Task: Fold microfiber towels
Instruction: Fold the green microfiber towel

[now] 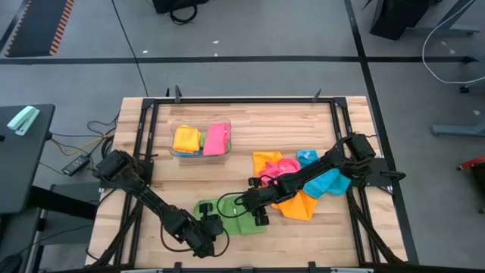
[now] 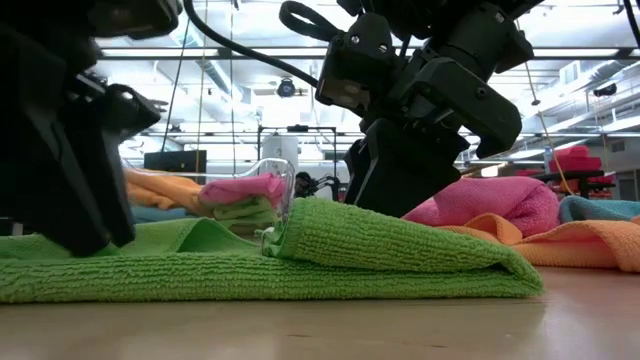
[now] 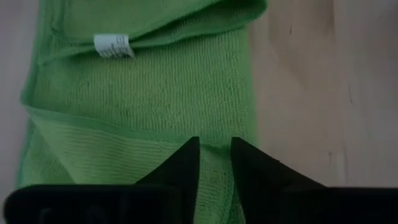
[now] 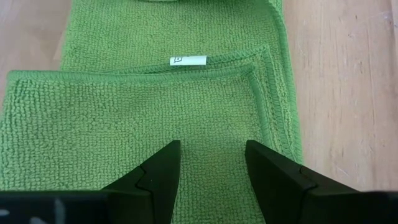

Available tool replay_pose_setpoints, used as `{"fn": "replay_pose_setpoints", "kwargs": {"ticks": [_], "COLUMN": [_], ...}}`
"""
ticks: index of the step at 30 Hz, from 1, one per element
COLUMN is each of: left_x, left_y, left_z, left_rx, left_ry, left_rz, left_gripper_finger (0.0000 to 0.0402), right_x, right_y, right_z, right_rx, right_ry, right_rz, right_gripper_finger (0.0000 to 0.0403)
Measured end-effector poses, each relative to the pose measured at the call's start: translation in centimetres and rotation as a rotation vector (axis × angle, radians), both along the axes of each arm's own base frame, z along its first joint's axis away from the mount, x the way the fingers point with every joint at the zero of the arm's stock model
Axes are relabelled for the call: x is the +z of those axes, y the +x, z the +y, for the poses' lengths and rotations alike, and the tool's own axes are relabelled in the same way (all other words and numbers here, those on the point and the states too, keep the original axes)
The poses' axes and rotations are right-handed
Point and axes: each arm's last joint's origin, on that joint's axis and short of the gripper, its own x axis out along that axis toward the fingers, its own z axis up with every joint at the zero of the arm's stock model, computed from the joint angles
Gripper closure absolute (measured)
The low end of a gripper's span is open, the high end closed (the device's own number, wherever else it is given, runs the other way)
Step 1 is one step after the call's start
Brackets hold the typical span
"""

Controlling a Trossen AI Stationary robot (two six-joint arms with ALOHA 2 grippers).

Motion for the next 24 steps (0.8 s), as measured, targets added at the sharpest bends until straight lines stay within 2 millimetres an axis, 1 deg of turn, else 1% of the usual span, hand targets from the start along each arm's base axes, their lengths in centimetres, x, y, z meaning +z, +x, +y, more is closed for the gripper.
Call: {"fn": "replay_pose_setpoints", "kwargs": {"ticks": [3, 7, 8, 10, 13, 18, 24], "left_x": [-0.3, -0.5, -0.5, -0.4, 0.3, 1.3, 1.9], "left_y": [0.0, 0.0, 0.0, 0.0, -0.2, -1.0, -2.0], "left_z": [-0.1, -0.1, -0.1, 0.0, 0.2, 0.9, 1.6], "left_rx": [0.007, 0.011, 0.015, 0.025, 0.031, 0.078, 0.101], "left_ry": [-0.011, -0.020, -0.019, -0.019, -0.018, 0.018, 0.062], "left_rz": [0.016, 0.026, 0.024, 0.018, 0.013, 0.036, 0.094], "left_gripper_finger": [0.0330, 0.0387, 0.0392, 0.0392, 0.0395, 0.0396, 0.0396], "right_x": [0.0, 0.0, 0.0, 0.0, 0.0, 0.0, 0.0], "right_y": [0.0, 0.0, 0.0, 0.0, 0.0, 0.0, 0.0], "right_z": [0.0, 0.0, 0.0, 0.0, 0.0, 0.0, 0.0], "right_rx": [0.000, -0.001, -0.001, -0.001, -0.001, -0.001, -0.002], "right_ry": [0.000, 0.000, 0.001, 0.001, 0.001, 0.001, 0.001], "right_rz": [0.000, 0.000, 0.000, 0.000, 0.000, 0.000, 0.000], "right_gripper_finger": [0.0213, 0.0213, 0.0213, 0.0213, 0.0213, 0.0213, 0.0213]}}
